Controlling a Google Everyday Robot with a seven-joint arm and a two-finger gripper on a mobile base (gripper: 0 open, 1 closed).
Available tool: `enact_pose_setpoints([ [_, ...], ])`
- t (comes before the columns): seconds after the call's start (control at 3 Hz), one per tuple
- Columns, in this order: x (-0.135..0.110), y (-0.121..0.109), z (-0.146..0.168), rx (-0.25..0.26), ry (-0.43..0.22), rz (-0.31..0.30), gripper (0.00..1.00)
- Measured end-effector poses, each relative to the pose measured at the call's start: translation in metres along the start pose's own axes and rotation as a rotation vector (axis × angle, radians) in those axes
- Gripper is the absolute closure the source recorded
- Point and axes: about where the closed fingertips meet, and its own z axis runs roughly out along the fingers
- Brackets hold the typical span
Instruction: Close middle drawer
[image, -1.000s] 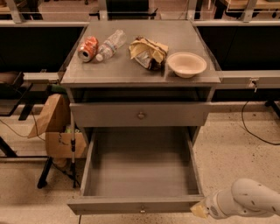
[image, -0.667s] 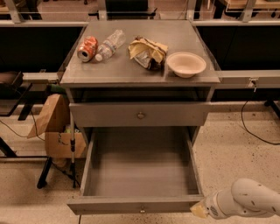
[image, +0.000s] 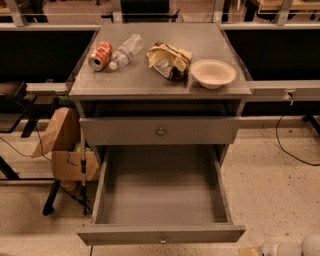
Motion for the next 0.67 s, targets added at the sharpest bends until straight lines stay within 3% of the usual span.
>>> enact_pose_setpoints([
  [0.33,0.015,0.011,-0.004,-0.023,-0.029,0.013,1.0],
  [0.67,0.013,0.025,0.001,-0.057,-0.04,-0.025,1.0],
])
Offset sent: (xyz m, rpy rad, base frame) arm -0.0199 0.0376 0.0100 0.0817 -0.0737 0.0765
